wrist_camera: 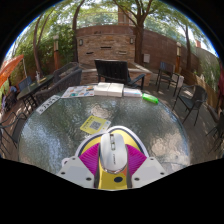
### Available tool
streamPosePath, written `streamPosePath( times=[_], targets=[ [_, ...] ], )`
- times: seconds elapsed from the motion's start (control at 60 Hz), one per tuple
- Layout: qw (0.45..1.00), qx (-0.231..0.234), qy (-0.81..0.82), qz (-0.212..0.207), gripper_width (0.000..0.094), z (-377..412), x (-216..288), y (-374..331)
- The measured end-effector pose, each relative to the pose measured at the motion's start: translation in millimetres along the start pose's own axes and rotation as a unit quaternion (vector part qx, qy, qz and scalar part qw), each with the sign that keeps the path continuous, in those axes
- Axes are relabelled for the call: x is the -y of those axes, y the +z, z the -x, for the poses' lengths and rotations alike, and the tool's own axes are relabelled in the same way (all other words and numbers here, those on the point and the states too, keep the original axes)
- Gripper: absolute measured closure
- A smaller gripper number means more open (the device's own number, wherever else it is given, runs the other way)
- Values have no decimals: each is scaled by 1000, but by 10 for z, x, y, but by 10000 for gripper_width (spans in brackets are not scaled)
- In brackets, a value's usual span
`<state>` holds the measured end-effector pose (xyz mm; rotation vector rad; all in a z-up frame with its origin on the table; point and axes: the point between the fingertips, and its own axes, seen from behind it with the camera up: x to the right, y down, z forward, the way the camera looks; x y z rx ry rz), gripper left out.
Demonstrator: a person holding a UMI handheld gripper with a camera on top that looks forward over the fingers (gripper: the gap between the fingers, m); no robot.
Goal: Arrange mouse
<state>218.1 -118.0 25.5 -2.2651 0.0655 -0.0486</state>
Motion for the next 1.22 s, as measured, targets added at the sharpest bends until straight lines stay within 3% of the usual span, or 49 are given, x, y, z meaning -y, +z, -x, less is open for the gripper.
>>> streamPosePath(
  times=[0.117, 0.167, 0.25, 0.3, 0.383, 0.567, 0.85, 1.217],
  targets=[
    [999, 15, 1, 48, 442, -53, -437, 182],
    [999, 15, -9, 39, 397, -55, -366, 110],
    [999, 10, -11, 33, 63, -86, -358, 31],
    [999, 14, -7, 29, 112, -23, -216, -165],
    [1000, 10, -3, 15, 68, 7, -151, -387],
    [1000, -16, -5, -14, 79, 82, 70, -1217],
    [998, -53, -17, -35, 84, 271, -108, -2397],
    [998, -56, -26, -33, 87, 396, -334, -2958]
  ],
)
